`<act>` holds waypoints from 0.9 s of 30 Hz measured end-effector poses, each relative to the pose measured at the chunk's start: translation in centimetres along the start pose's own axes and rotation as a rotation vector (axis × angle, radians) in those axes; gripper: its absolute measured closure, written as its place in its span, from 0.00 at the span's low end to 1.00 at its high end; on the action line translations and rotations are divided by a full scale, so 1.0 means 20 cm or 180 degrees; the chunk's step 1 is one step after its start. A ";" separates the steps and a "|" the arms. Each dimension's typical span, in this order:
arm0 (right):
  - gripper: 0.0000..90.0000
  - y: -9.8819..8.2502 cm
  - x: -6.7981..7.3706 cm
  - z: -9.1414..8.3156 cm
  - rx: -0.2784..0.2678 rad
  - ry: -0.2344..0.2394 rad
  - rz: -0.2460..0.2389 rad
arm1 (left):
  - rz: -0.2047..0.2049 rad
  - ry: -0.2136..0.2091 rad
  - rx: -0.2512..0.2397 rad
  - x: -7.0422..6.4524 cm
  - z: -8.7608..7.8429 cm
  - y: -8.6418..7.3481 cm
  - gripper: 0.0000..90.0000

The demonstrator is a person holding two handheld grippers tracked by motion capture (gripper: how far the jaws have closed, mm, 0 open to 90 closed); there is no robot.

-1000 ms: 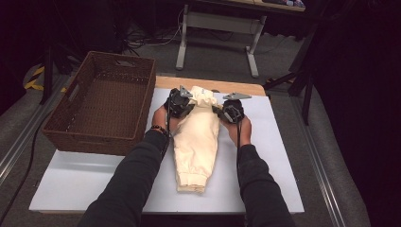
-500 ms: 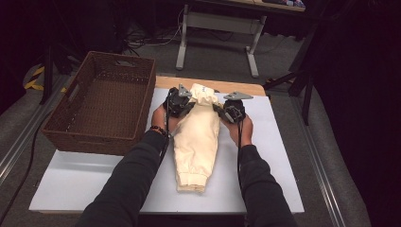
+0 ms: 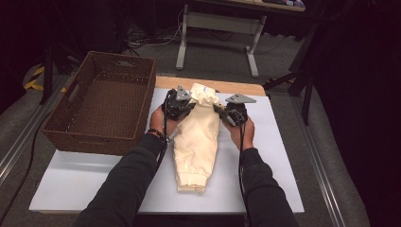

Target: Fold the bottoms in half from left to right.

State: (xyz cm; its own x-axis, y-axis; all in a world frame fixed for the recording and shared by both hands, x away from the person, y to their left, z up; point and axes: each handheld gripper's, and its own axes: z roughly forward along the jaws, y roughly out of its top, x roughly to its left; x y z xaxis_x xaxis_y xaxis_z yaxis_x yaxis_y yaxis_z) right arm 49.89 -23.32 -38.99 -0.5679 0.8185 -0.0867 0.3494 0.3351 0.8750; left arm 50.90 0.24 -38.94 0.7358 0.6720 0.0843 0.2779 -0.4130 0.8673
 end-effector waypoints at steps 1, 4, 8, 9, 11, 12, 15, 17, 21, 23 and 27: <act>0.92 0.00 0.00 -0.01 -0.0008 0.0001 -0.0003 | 0.0029 0.0009 0.0000 0.00 -0.01 0.00 0.88; 0.92 -0.01 0.01 -0.02 -0.0049 0.0032 -0.0002 | 0.0037 0.0001 -0.0029 -0.01 -0.03 -0.01 0.88; 0.92 -0.01 0.03 -0.04 -0.0106 0.0057 -0.0006 | 0.0088 0.0025 -0.0066 -0.03 -0.05 -0.02 0.88; 0.92 -0.02 0.03 -0.05 -0.0123 0.0069 -0.0005 | 0.0078 0.0013 -0.0069 -0.04 -0.06 -0.02 0.88; 0.92 -0.02 0.04 -0.06 -0.0166 0.0090 -0.0005 | 0.0086 0.0009 -0.0103 -0.04 -0.08 -0.03 0.88; 0.92 -0.02 0.04 -0.07 -0.0176 0.0091 -0.0019 | 0.0080 -0.0005 -0.0116 -0.05 -0.09 -0.03 0.88; 0.92 -0.02 0.06 -0.09 -0.0221 0.0108 -0.0045 | 0.0112 -0.0003 -0.0151 -0.06 -0.11 -0.04 0.88; 0.92 -0.02 0.07 -0.11 -0.0244 0.0122 -0.0056 | 0.0127 -0.0007 -0.0162 -0.08 -0.13 -0.05 0.88; 0.92 -0.02 0.09 -0.14 -0.0308 0.0146 -0.0059 | 0.0169 0.0007 -0.0215 -0.11 -0.16 -0.06 0.88; 0.92 -0.03 0.10 -0.16 -0.0336 0.0150 -0.0086 | 0.0186 0.0012 -0.0225 -0.12 -0.17 -0.06 0.88; 0.92 -0.04 0.13 -0.19 -0.0393 0.0199 -0.0098 | 0.0250 0.0014 -0.0258 -0.14 -0.21 -0.08 0.88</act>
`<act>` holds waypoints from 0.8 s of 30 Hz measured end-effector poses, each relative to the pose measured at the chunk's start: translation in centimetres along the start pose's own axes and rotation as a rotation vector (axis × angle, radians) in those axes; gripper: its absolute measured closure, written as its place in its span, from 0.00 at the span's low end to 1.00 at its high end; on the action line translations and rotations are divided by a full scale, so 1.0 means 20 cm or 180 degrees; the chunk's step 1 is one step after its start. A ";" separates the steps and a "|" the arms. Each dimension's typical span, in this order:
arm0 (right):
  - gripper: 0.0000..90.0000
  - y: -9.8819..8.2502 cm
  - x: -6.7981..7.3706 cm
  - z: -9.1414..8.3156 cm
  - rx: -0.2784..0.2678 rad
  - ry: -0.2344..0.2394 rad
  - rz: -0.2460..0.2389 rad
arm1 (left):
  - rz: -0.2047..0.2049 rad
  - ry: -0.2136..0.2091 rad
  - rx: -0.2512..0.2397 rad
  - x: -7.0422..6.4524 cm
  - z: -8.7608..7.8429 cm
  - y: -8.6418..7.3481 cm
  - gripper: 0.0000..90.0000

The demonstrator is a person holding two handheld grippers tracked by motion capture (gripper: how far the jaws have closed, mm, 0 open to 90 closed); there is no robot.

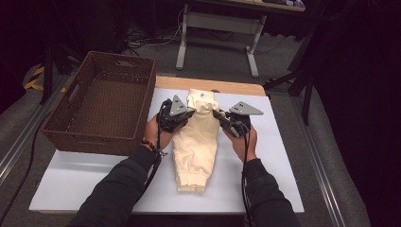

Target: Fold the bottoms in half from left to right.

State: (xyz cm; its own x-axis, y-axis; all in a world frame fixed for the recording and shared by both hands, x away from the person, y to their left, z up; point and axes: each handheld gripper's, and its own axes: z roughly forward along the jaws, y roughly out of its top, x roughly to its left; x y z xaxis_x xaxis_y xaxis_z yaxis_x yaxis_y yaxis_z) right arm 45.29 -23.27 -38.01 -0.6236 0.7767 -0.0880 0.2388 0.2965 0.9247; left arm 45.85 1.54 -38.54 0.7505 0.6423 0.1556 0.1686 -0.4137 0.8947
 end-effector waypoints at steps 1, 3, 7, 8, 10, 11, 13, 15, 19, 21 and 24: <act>0.92 0.00 0.01 -0.01 -0.0011 0.0011 -0.0013 | 0.0012 0.0000 -0.0004 -0.01 -0.01 0.00 0.88; 0.92 0.00 0.02 -0.03 -0.0029 0.0041 -0.0030 | 0.0049 -0.0009 0.0000 -0.02 -0.03 -0.01 0.88; 0.92 -0.02 0.05 -0.06 -0.0055 0.0080 -0.0081 | 0.0144 -0.0029 0.0016 -0.05 -0.06 -0.03 0.88; 0.92 -0.02 0.06 -0.07 -0.0066 0.0096 -0.0079 | 0.0156 -0.0031 -0.0004 -0.06 -0.06 -0.03 0.88; 0.91 -0.03 0.07 -0.09 -0.0087 0.0118 -0.0092 | 0.0178 -0.0043 0.0009 -0.08 -0.08 -0.04 0.88; 0.91 -0.03 0.08 -0.09 -0.0091 0.0126 -0.0094 | 0.0204 -0.0067 0.0006 -0.08 -0.09 -0.04 0.88; 0.91 -0.04 0.09 -0.11 -0.0105 0.0146 -0.0109 | 0.0238 -0.0072 -0.0014 -0.10 -0.10 -0.04 0.88; 0.91 -0.05 0.10 -0.13 -0.0128 0.0163 -0.0123 | 0.0254 -0.0102 -0.0010 -0.11 -0.12 -0.05 0.88; 0.91 -0.06 0.13 -0.15 -0.0156 0.0191 -0.0157 | 0.0311 -0.0130 -0.0041 -0.14 -0.14 -0.06 0.87; 0.91 -0.06 0.14 -0.17 -0.0171 0.0206 -0.0173 | 0.0334 -0.0149 -0.0065 -0.15 -0.16 -0.07 0.87; 0.91 -0.08 0.16 -0.20 -0.0196 0.0237 -0.0205 | 0.0376 -0.0179 -0.0073 -0.15 -0.18 -0.07 0.87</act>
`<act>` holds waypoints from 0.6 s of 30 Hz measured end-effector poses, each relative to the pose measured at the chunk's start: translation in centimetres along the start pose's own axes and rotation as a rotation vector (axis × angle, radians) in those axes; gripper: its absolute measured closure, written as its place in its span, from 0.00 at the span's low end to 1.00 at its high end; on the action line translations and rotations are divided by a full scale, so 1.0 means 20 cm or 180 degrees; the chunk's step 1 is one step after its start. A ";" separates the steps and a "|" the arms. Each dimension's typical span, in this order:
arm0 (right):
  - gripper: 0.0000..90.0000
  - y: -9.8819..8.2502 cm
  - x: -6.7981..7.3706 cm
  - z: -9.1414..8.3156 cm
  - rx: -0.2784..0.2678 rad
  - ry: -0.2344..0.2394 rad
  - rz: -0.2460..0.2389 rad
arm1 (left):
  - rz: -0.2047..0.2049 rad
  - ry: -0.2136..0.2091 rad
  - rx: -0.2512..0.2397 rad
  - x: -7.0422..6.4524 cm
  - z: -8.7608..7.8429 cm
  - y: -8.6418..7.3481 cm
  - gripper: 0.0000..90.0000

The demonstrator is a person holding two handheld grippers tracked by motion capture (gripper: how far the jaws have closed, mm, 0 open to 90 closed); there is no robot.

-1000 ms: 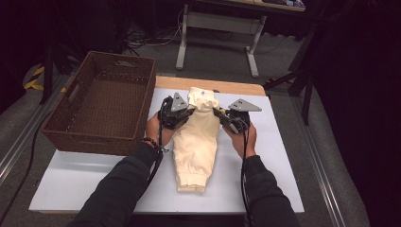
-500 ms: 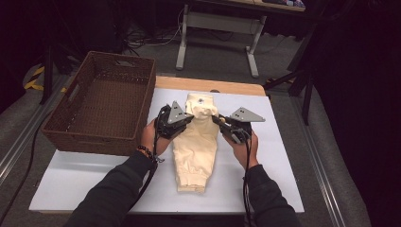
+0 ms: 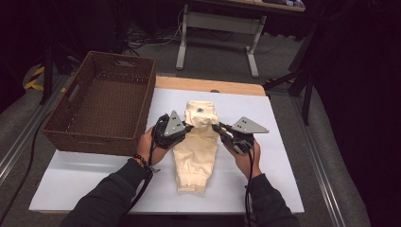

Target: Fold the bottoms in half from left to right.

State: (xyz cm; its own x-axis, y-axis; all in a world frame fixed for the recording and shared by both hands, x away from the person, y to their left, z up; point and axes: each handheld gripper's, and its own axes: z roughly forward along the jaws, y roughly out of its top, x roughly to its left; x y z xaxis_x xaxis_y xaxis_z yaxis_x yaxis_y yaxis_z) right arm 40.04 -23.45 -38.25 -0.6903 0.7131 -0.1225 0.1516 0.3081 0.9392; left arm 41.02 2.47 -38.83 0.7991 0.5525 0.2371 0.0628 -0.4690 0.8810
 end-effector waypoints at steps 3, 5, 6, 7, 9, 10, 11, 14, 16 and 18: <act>0.91 -0.02 0.02 -0.03 -0.0002 0.0033 -0.0034 | 0.0050 -0.0034 0.0002 -0.02 -0.01 -0.01 0.86; 0.91 -0.03 0.03 -0.04 -0.0006 0.0049 -0.0058 | 0.0085 -0.0045 -0.0013 -0.03 -0.03 -0.01 0.85; 0.91 -0.04 0.04 -0.05 -0.0013 0.0063 -0.0062 | 0.0105 -0.0063 -0.0029 -0.03 -0.03 -0.02 0.85; 0.91 -0.04 0.05 -0.06 -0.0018 0.0075 -0.0065 | 0.0125 -0.0077 -0.0017 -0.04 -0.04 -0.02 0.84; 0.90 -0.06 0.06 -0.07 -0.0015 0.0112 -0.0068 | 0.0161 -0.0070 0.0002 -0.05 -0.05 -0.03 0.83; 0.90 -0.06 0.06 -0.08 -0.0016 0.0127 -0.0079 | 0.0173 -0.0088 -0.0015 -0.05 -0.05 -0.03 0.83; 0.90 -0.07 0.07 -0.08 -0.0012 0.0119 -0.0118 | 0.0170 -0.0097 -0.0017 -0.05 -0.06 -0.04 0.83; 0.90 -0.09 0.09 -0.10 -0.0001 0.0156 -0.0158 | 0.0201 -0.0116 -0.0013 -0.07 -0.08 -0.06 0.82; 0.90 -0.11 0.10 -0.11 0.0012 0.0182 -0.0157 | 0.0220 -0.0137 -0.0002 -0.09 -0.09 -0.07 0.82; 0.89 -0.12 0.11 -0.12 0.0022 0.0216 -0.0179 | 0.0265 -0.0142 0.0000 -0.11 -0.10 -0.09 0.81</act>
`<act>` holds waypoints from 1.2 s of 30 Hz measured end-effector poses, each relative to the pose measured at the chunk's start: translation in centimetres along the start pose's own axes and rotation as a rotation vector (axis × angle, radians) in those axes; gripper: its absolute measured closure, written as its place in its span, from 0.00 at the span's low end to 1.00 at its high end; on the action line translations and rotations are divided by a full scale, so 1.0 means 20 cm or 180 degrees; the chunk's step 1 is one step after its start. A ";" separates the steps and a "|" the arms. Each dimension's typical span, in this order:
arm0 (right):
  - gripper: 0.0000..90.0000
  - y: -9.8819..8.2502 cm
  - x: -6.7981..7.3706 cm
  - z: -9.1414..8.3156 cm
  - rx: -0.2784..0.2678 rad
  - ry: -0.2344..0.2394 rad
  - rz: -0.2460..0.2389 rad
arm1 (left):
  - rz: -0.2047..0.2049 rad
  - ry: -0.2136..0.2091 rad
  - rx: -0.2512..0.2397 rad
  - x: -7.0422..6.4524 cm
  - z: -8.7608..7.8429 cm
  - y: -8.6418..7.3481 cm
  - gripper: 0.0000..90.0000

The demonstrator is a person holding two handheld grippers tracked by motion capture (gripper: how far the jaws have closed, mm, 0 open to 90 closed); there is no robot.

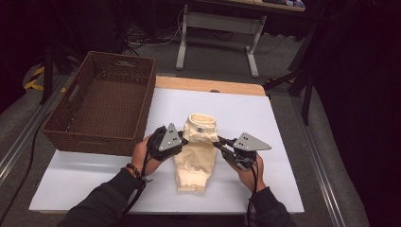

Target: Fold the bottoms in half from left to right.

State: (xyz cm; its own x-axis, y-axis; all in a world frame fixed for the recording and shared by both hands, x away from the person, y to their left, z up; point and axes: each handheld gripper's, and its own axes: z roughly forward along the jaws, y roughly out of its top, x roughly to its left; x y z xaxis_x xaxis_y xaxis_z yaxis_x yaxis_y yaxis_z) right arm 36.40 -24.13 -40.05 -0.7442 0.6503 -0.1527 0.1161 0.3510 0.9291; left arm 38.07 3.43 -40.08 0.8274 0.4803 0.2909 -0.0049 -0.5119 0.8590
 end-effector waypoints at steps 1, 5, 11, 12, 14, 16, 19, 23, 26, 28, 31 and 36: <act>0.89 -0.01 0.01 0.00 0.0016 0.0013 -0.0012 | 0.0005 -0.0009 0.0006 -0.01 0.00 -0.01 0.80; 0.88 -0.04 0.03 -0.02 0.0064 0.0066 -0.0063 | 0.0083 -0.0040 0.0048 -0.05 -0.02 -0.05 0.79; 0.87 -0.07 0.06 -0.04 0.0142 0.0148 -0.0095 | 0.0132 -0.0083 0.0079 -0.09 -0.06 -0.10 0.75; 0.86 -0.08 0.07 -0.04 0.0144 0.0177 -0.0086 | 0.0145 -0.0094 0.0098 -0.09 -0.06 -0.11 0.74; 0.85 -0.09 0.08 -0.04 0.0180 0.0204 -0.0142 | 0.0156 -0.0106 0.0110 -0.10 -0.08 -0.13 0.74; 0.84 -0.10 0.09 -0.05 0.0208 0.0255 -0.0156 | 0.0168 -0.0130 0.0131 -0.11 -0.09 -0.15 0.73; 0.83 -0.12 0.11 -0.06 0.0277 0.0281 -0.0196 | 0.0145 -0.0172 0.0138 -0.12 -0.12 -0.18 0.71; 0.83 -0.15 0.13 -0.07 0.0340 0.0384 -0.0167 | 0.0121 -0.0211 0.0126 -0.15 -0.16 -0.23 0.71; 0.83 -0.18 0.16 -0.08 0.0445 0.0428 -0.0262 | 0.0116 -0.0268 0.0119 -0.18 -0.19 -0.25 0.71; 0.84 -0.19 0.17 -0.08 0.0476 0.0464 -0.0270 | 0.0137 -0.0303 0.0089 -0.19 -0.22 -0.27 0.70; 0.83 -0.21 0.19 -0.11 0.0498 0.0497 -0.0258 | 0.0081 -0.0328 0.0064 -0.21 -0.27 -0.28 0.70; 0.84 -0.23 0.18 -0.16 0.0452 0.0514 -0.0176 | -0.0024 -0.0366 -0.0074 -0.22 -0.34 -0.26 0.70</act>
State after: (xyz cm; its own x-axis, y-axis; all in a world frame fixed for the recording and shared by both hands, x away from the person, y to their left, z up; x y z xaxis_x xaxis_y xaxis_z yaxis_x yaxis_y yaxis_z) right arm 31.11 -25.53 -43.79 -0.8464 0.5150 -0.1355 0.1553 0.4820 0.8623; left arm 30.69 8.82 -43.04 0.8865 0.3985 0.2352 -0.0103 -0.4912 0.8710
